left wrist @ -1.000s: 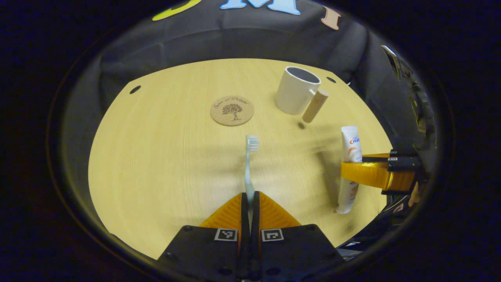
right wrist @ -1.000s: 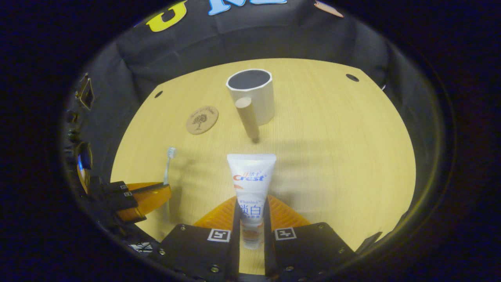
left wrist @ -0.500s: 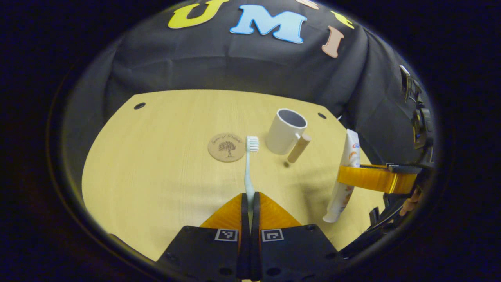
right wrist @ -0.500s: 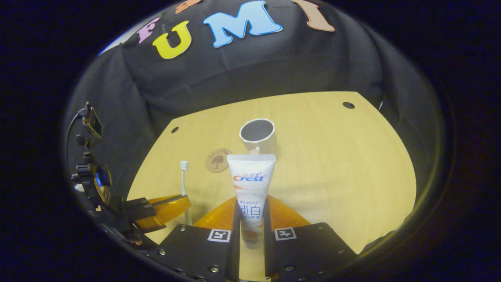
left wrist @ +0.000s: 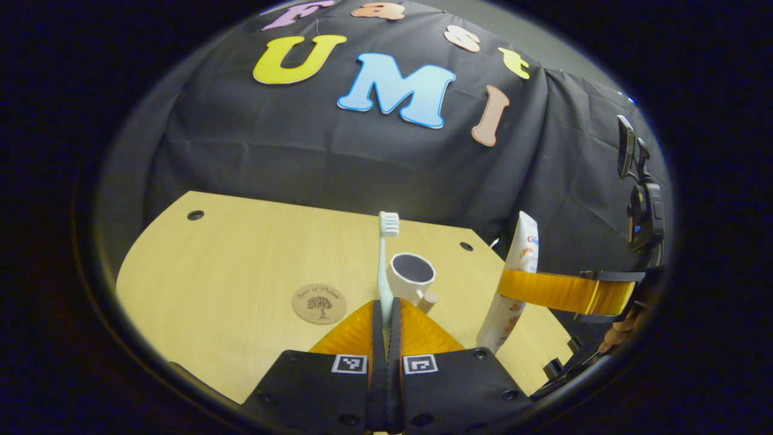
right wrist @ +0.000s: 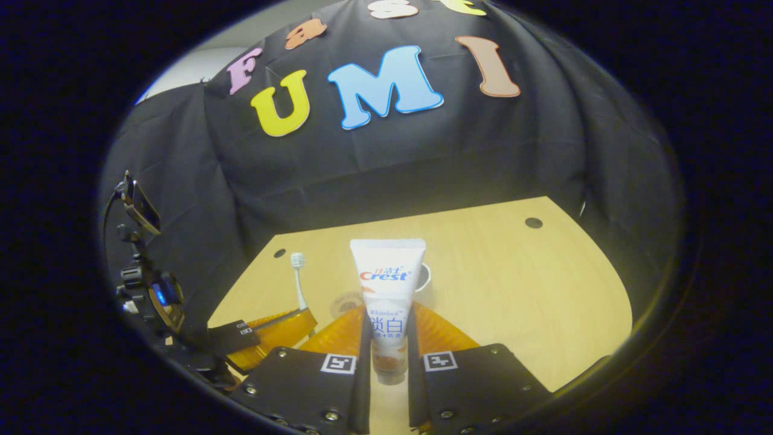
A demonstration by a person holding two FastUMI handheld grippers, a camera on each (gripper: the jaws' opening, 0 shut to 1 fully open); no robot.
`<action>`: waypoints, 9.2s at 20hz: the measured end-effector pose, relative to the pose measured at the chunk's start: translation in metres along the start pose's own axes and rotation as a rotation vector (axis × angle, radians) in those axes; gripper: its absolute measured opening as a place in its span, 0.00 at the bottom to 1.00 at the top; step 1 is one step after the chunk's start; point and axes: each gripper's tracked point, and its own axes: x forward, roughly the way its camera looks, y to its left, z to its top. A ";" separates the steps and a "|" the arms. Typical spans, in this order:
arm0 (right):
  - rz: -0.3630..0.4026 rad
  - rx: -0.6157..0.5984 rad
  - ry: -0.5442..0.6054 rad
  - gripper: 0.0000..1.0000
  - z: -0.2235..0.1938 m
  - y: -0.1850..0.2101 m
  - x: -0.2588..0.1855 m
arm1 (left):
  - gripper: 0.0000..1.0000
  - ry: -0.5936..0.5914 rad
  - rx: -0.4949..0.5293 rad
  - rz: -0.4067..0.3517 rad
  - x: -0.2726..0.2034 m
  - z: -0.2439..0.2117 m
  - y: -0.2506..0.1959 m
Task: Put the toothbrush and toothpaste on the desktop into the cup, then pick up the cup and place it on the coaster on the desktop.
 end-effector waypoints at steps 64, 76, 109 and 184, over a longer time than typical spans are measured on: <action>-0.255 0.005 -0.139 0.77 0.020 -0.085 0.024 | 0.07 -0.304 0.050 -0.269 0.143 0.095 -0.031; -0.237 0.025 -0.093 0.77 0.005 -0.072 0.025 | 0.09 -0.174 0.101 -0.230 0.156 0.058 -0.032; -0.203 0.035 0.310 0.96 -0.051 -0.054 0.089 | 0.95 -0.019 0.145 -0.035 0.052 0.043 0.006; -0.080 -0.271 0.797 0.24 -0.110 0.057 0.173 | 0.94 0.203 -0.117 0.240 -0.026 0.007 0.174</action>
